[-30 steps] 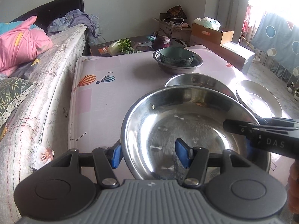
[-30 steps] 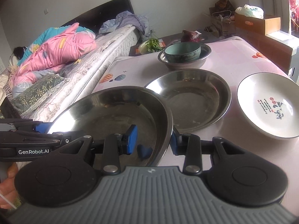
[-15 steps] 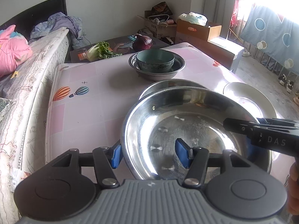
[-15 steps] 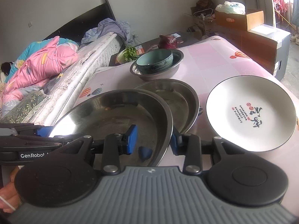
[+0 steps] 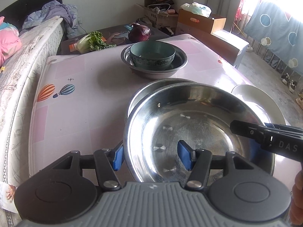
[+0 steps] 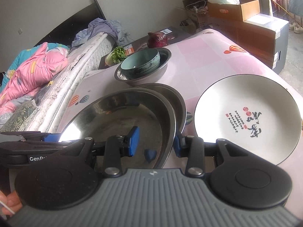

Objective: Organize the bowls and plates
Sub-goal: 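Carry the basin onto the other steel bowl, lower it, and open both tools, then grasp the white calligraphy plate rim with the left tool while the right tool grasps it too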

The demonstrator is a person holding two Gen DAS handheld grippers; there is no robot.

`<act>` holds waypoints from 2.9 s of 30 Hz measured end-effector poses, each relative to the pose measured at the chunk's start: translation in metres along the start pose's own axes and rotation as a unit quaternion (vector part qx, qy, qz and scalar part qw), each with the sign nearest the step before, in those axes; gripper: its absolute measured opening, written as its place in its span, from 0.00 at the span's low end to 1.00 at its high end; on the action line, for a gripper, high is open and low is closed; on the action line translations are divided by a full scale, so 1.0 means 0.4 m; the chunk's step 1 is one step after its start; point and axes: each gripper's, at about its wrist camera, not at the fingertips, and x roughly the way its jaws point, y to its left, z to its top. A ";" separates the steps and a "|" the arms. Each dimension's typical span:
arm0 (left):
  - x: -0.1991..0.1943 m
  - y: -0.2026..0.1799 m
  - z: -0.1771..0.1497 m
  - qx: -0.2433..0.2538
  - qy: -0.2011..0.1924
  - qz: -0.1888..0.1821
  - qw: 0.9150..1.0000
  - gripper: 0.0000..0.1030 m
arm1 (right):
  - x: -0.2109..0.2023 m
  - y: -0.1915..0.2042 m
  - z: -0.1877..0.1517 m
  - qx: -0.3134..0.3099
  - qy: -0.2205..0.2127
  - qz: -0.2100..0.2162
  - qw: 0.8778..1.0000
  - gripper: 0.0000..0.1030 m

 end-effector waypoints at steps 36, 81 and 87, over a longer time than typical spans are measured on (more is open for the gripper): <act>-0.071 -0.064 -0.024 0.035 -0.018 -0.015 0.999 0.71 | -0.046 -0.095 -0.004 0.049 -0.022 -0.003 0.999 0.52; 0.193 -0.430 -0.010 0.000 -0.003 -0.075 0.997 0.31 | 0.046 -0.594 0.053 0.125 -0.010 0.028 0.992 0.32; 0.159 -0.432 -0.043 0.018 0.012 -0.083 0.996 0.31 | -0.008 -0.576 0.005 0.113 0.005 0.022 0.993 0.32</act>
